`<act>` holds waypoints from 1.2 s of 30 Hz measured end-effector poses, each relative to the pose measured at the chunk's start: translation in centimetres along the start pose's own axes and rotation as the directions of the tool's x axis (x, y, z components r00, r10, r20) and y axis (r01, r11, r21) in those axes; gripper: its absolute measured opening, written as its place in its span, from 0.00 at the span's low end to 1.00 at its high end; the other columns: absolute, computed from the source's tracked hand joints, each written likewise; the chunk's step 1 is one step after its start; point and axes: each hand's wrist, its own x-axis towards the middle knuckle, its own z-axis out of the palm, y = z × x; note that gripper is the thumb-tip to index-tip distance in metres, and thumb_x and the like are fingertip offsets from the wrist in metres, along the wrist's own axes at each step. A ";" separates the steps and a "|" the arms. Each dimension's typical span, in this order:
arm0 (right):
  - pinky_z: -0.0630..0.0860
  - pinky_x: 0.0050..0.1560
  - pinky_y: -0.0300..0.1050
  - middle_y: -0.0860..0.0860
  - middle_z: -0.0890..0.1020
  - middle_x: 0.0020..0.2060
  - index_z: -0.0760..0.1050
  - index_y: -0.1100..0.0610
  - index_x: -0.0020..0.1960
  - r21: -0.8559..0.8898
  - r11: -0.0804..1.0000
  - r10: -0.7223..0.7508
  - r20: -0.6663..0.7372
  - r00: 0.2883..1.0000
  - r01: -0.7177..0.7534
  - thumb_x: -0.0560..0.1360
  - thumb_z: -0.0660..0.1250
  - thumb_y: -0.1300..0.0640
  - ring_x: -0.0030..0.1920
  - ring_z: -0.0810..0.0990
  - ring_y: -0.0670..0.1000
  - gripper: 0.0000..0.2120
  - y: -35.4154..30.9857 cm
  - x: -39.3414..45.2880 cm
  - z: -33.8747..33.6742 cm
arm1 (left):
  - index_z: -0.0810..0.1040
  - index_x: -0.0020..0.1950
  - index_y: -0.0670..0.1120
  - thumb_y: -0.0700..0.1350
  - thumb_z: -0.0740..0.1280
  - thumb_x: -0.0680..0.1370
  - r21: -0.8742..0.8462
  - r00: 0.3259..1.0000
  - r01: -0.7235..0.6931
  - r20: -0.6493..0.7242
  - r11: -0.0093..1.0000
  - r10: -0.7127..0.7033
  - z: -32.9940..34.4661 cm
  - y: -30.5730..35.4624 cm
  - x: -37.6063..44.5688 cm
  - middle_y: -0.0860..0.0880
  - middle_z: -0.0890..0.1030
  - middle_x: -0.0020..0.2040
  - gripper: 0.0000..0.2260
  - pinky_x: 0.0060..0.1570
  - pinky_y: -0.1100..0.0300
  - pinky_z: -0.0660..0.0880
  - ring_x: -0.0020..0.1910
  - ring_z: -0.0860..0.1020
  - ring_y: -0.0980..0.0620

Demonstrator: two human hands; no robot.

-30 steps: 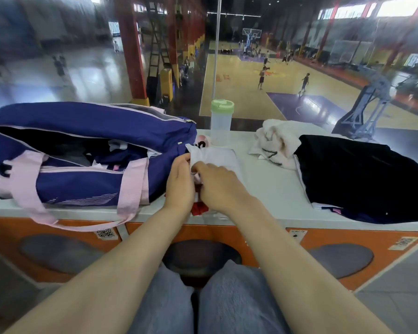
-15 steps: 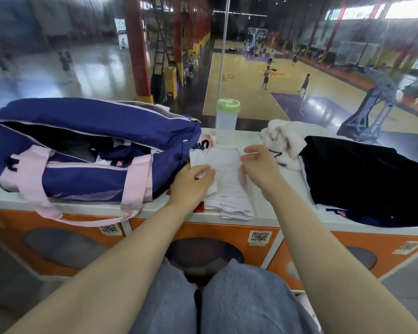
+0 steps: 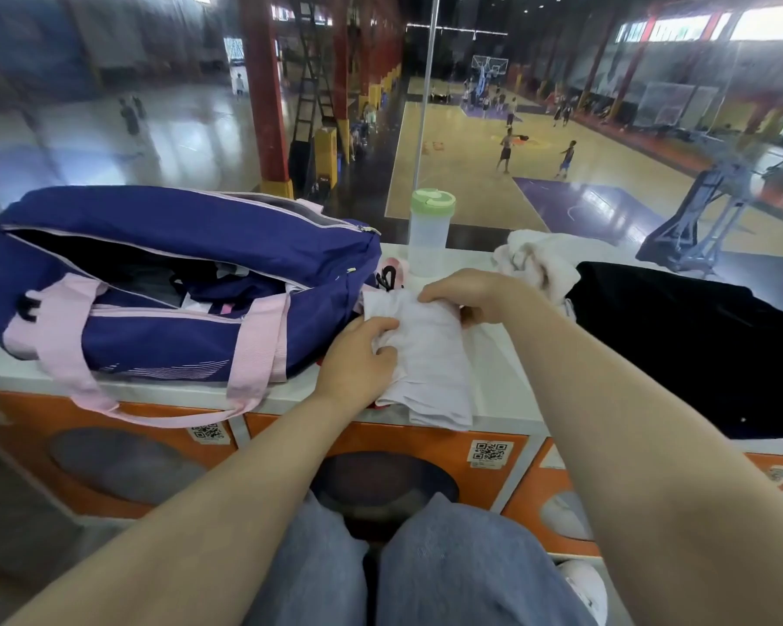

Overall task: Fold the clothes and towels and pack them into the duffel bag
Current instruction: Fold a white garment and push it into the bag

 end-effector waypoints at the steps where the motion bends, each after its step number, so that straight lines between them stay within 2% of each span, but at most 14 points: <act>1: 0.79 0.49 0.47 0.55 0.79 0.55 0.75 0.58 0.60 -0.079 0.996 0.035 0.009 0.999 -0.034 0.71 0.71 0.54 0.50 0.79 0.54 0.19 -0.1 -0.2 -0.4 | 0.77 0.65 0.51 0.38 0.63 0.77 -0.002 1.000 -0.010 0.013 1.000 0.010 0.0 0.0 0.0 0.53 0.74 0.67 0.18 0.63 0.65 0.64 0.66 0.72 0.53; 5: 0.78 0.58 0.53 0.59 0.79 0.57 0.74 0.61 0.60 -0.440 0.883 0.180 0.003 0.984 -0.160 0.71 0.65 0.56 0.53 0.80 0.59 0.19 0.0 -1.2 -2.0 | 0.77 0.64 0.52 0.40 0.64 0.76 0.031 0.990 -0.085 0.115 0.996 0.081 0.3 0.3 -0.3 0.55 0.75 0.62 0.18 0.55 0.68 0.64 0.62 0.73 0.55; 6: 0.79 0.56 0.52 0.59 0.79 0.55 0.75 0.61 0.59 -0.525 0.837 0.178 -0.010 0.984 -0.156 0.71 0.64 0.57 0.53 0.80 0.59 0.17 -0.1 -1.4 -2.1 | 0.78 0.64 0.52 0.41 0.64 0.76 0.053 0.984 -0.116 0.145 0.992 0.107 0.6 0.4 -0.3 0.53 0.76 0.63 0.18 0.55 0.67 0.64 0.62 0.73 0.54; 8: 0.77 0.43 0.45 0.56 0.78 0.46 0.76 0.60 0.49 -0.670 0.737 0.115 -0.006 0.993 -0.089 0.72 0.62 0.58 0.43 0.78 0.57 0.09 -0.5 -2.0 -2.0 | 0.77 0.64 0.55 0.44 0.64 0.76 0.120 0.976 -0.149 0.178 0.981 0.126 0.8 0.6 -0.4 0.52 0.77 0.63 0.17 0.59 0.63 0.64 0.63 0.71 0.52; 9: 0.70 0.36 0.43 0.55 0.75 0.40 0.74 0.59 0.43 -0.704 0.708 0.076 0.002 0.997 -0.053 0.70 0.62 0.58 0.38 0.74 0.55 0.05 -0.7 -2.2 -1.8 | 0.77 0.64 0.56 0.45 0.63 0.77 0.167 0.978 -0.147 0.173 0.975 0.117 0.9 0.7 -0.4 0.53 0.77 0.62 0.17 0.62 0.60 0.63 0.63 0.71 0.52; 11: 0.61 0.33 0.43 0.53 0.70 0.35 0.69 0.56 0.36 -0.678 0.735 0.042 0.039 0.998 -0.005 0.67 0.62 0.59 0.34 0.66 0.54 0.02 -0.6 -2.2 -1.6 | 0.76 0.64 0.58 0.47 0.62 0.77 0.226 0.983 -0.136 0.150 0.965 0.104 0.8 0.9 -0.5 0.53 0.77 0.61 0.16 0.64 0.57 0.60 0.63 0.70 0.52; 14: 0.57 0.33 0.45 0.52 0.67 0.34 0.66 0.54 0.33 -0.631 0.776 0.029 0.061 0.998 0.016 0.62 0.63 0.56 0.34 0.62 0.53 0.06 0.0 -2.1 -1.4 | 0.76 0.63 0.58 0.47 0.62 0.77 0.223 0.983 -0.143 0.149 0.964 0.111 0.7 1.0 -0.6 0.53 0.77 0.62 0.16 0.65 0.56 0.62 0.63 0.71 0.51; 16: 0.57 0.34 0.46 0.52 0.68 0.34 0.65 0.54 0.32 -0.699 0.714 0.008 0.067 0.998 0.041 0.59 0.63 0.54 0.35 0.62 0.53 0.07 0.2 -2.4 -0.9 | 0.77 0.63 0.58 0.47 0.62 0.77 0.218 0.982 -0.140 0.154 0.966 0.108 0.6 0.9 -0.6 0.53 0.78 0.61 0.15 0.65 0.55 0.64 0.63 0.71 0.51; 20: 0.68 0.37 0.43 0.52 0.75 0.39 0.70 0.57 0.39 -0.815 0.570 -0.126 0.039 0.991 0.104 0.71 0.65 0.54 0.37 0.73 0.54 0.07 0.8 -3.5 0.5 | 0.77 0.61 0.58 0.53 0.58 0.72 0.187 0.981 -0.134 0.163 0.973 0.104 0.4 0.7 -0.7 0.54 0.78 0.59 0.19 0.64 0.52 0.66 0.62 0.70 0.51; 24: 0.72 0.52 0.51 0.54 0.73 0.50 0.71 0.56 0.56 -0.910 0.402 -0.335 -0.045 0.941 0.100 0.75 0.61 0.53 0.53 0.76 0.58 0.11 1.2 -5.4 1.8 | 0.78 0.59 0.56 0.52 0.60 0.70 0.133 0.978 -0.116 0.188 0.984 0.089 -0.1 0.6 -1.0 0.53 0.78 0.58 0.19 0.62 0.52 0.69 0.60 0.72 0.51; 29: 0.67 0.42 0.47 0.54 0.78 0.52 0.69 0.56 0.56 -0.897 0.405 -0.564 -0.093 0.821 0.176 0.75 0.59 0.56 0.53 0.77 0.59 0.10 2.0 -7.5 1.6 | 0.73 0.58 0.54 0.43 0.67 0.75 -0.017 0.981 -0.045 0.186 0.999 0.048 -2.0 0.0 -1.2 0.53 0.76 0.60 0.13 0.59 0.61 0.70 0.60 0.75 0.53; 31: 0.68 0.40 0.47 0.54 0.79 0.48 0.67 0.55 0.50 -0.889 0.403 -0.624 -0.093 0.776 0.217 0.74 0.59 0.57 0.50 0.78 0.60 0.05 2.1 -8.7 1.4 | 0.69 0.65 0.51 0.43 0.69 0.75 -0.063 0.987 -0.005 0.159 0.998 0.015 -2.8 -0.1 -1.6 0.53 0.72 0.64 0.20 0.61 0.63 0.67 0.63 0.72 0.54; 33: 0.70 0.40 0.49 0.55 0.78 0.46 0.64 0.53 0.46 -0.873 0.411 -0.663 -0.087 0.743 0.264 0.74 0.59 0.57 0.49 0.78 0.60 0.04 1.4 -10.1 1.4 | 0.57 0.75 0.50 0.45 0.71 0.75 -0.172 0.983 0.057 0.180 0.983 -0.025 -3.4 0.3 -2.2 0.56 0.66 0.67 0.33 0.67 0.60 0.64 0.67 0.67 0.56; 36: 0.68 0.41 0.49 0.55 0.79 0.48 0.66 0.51 0.47 -0.882 0.351 -0.715 -0.036 0.699 0.314 0.75 0.59 0.55 0.50 0.78 0.60 0.03 -1.0 -12.2 1.7 | 0.44 0.79 0.52 0.52 0.72 0.75 -0.345 0.979 0.111 0.202 0.932 -0.042 -4.3 1.9 -3.2 0.56 0.64 0.72 0.44 0.71 0.55 0.64 0.69 0.65 0.57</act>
